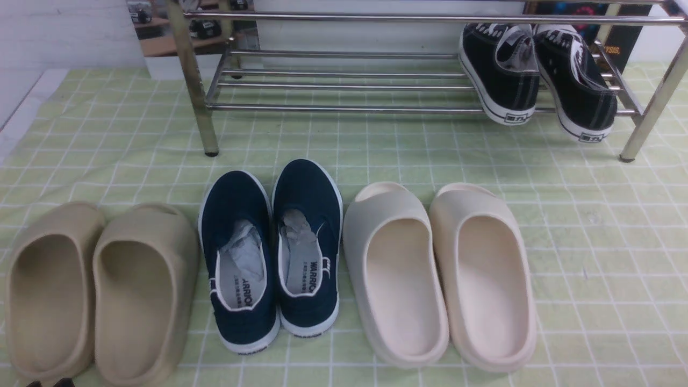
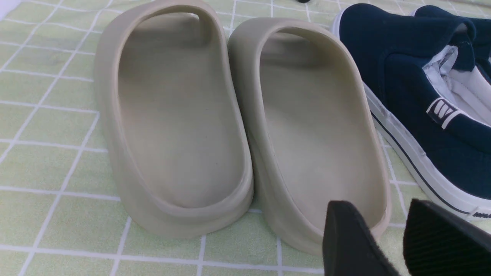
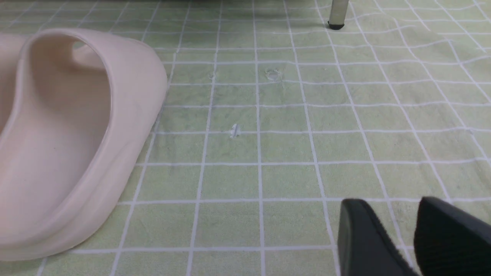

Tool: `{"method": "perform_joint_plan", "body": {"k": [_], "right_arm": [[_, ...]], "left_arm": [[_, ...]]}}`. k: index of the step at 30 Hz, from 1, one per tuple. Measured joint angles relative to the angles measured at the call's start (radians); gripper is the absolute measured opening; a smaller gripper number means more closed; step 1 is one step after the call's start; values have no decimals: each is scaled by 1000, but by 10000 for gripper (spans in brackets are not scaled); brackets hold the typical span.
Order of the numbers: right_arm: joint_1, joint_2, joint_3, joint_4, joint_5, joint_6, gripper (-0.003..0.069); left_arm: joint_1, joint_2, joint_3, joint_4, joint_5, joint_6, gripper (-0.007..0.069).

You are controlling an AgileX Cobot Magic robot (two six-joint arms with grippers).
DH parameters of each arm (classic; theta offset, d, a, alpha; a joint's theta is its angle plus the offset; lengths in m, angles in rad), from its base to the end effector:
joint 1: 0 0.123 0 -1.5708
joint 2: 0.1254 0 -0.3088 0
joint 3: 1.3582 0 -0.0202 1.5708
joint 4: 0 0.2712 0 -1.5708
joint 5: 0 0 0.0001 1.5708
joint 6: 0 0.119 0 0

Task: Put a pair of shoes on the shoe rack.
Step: Use the left arm to grab the shoe closest to it

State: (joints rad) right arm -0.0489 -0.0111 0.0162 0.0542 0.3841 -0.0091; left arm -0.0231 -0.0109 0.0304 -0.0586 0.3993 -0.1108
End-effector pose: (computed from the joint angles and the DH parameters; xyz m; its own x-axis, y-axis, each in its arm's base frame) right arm 0.0755 -0.0013 0.1652 -0.2951 0.0556 -0.9538 0.0417 0.9981 0.0453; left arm 0.0748 -0.0044 0.1580 -0.3278 -0.1565 -0.9317 -0.0093 0.9867 -0.1625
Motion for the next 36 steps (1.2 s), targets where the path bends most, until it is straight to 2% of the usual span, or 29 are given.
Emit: {"method": "perform_joint_plan", "body": {"k": [36], "right_arm": [[0, 0, 0, 0, 0, 0, 244]], "left_arm": [[0, 0, 0, 0, -14, 0, 238]]}}
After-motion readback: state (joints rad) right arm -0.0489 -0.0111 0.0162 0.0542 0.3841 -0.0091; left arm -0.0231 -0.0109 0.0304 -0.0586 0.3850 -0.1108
